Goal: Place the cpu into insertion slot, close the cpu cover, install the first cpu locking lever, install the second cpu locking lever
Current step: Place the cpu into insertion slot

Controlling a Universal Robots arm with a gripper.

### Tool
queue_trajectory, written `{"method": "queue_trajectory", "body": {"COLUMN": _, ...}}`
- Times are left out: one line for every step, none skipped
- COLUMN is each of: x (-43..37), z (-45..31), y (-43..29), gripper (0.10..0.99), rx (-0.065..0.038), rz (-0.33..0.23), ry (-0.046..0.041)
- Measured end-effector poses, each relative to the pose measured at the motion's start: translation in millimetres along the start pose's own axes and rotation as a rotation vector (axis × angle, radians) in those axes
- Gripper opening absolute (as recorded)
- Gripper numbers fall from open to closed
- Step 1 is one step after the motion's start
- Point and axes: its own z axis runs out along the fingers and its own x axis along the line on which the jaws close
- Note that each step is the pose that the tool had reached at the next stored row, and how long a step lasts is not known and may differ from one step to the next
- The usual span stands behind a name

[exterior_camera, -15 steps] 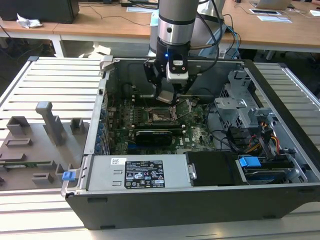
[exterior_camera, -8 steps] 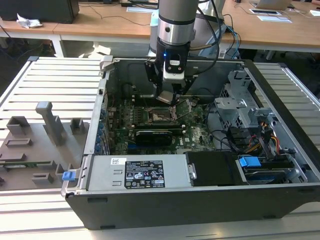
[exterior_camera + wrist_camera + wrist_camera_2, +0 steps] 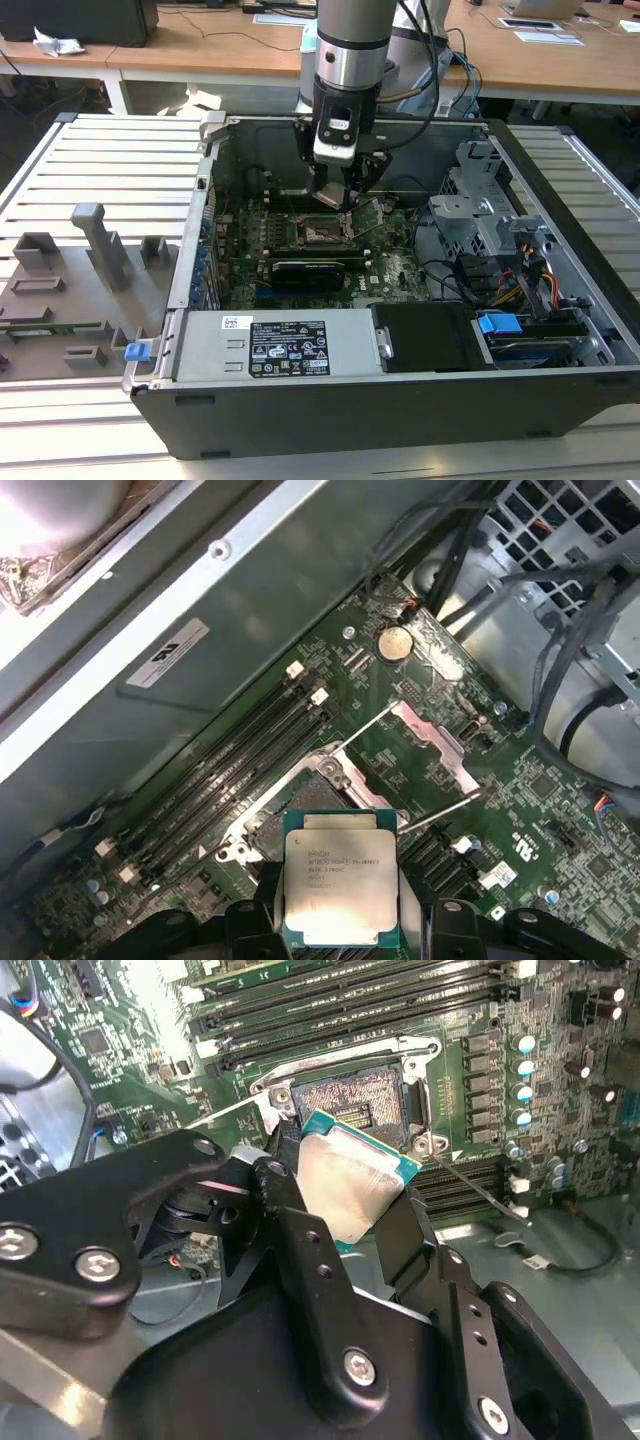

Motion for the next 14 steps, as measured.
{"method": "queue_trajectory", "body": {"x": 0.0, "z": 0.0, "y": 0.0, "gripper": 0.541, "rx": 0.0, "rz": 0.019, "ry": -0.0009}}
{"method": "queue_trajectory", "body": {"x": 0.0, "z": 0.1, "y": 0.0, "gripper": 0.541, "rx": 0.0, "rz": 0.04, "ry": -0.0019}}
{"method": "queue_trajectory", "body": {"x": 0.0, "z": 0.1, "y": 0.0, "gripper": 0.541, "rx": 0.001, "rz": 0.057, "ry": -0.0027}}
{"method": "queue_trajectory", "body": {"x": 0.0, "z": 0.1, "y": 0.0, "gripper": 0.541, "rx": 0.001, "rz": 0.075, "ry": -0.0035}}
{"method": "queue_trajectory", "body": {"x": 0.0, "z": 0.1, "y": 0.0, "gripper": 0.541, "rx": 0.001, "rz": 0.095, "ry": -0.0044}}
{"method": "queue_trajectory", "body": {"x": 0.0, "z": 0.2, "y": 0.0, "gripper": 0.541, "rx": 0.001, "rz": 0.109, "ry": -0.0051}}
{"method": "queue_trajectory", "body": {"x": 0.0, "z": 0.2, "y": 0.0, "gripper": 0.541, "rx": 0.001, "rz": 0.119, "ry": -0.0056}}
{"method": "queue_trajectory", "body": {"x": 0.0, "z": 0.2, "y": 0.0, "gripper": 0.541, "rx": 0.001, "rz": 0.136, "ry": -0.0066}}
{"method": "queue_trajectory", "body": {"x": 0.0, "z": 0.2, "y": 0.0, "gripper": 0.541, "rx": 0.002, "rz": 0.151, "ry": -0.0074}}
{"method": "queue_trajectory", "body": {"x": 0.0, "z": 0.2, "y": 0.0, "gripper": 0.541, "rx": 0.002, "rz": 0.161, "ry": -0.008}}
{"method": "queue_trajectory", "body": {"x": 0.0, "z": 0.2, "y": 0.0, "gripper": 0.541, "rx": 0.002, "rz": 0.179, "ry": -0.009}}
{"method": "queue_trajectory", "body": {"x": 0.0, "z": 0.2, "y": 0.0, "gripper": 0.541, "rx": 0.002, "rz": 0.199, "ry": -0.01}}
{"method": "queue_trajectory", "body": {"x": 0.0, "z": 0.2, "y": 0.0, "gripper": 0.541, "rx": 0.003, "rz": 0.209, "ry": -0.0105}}
{"method": "queue_trajectory", "body": {"x": 0.0, "z": 0.3, "y": 0.0, "gripper": 0.541, "rx": 0.003, "rz": 0.219, "ry": -0.0109}}
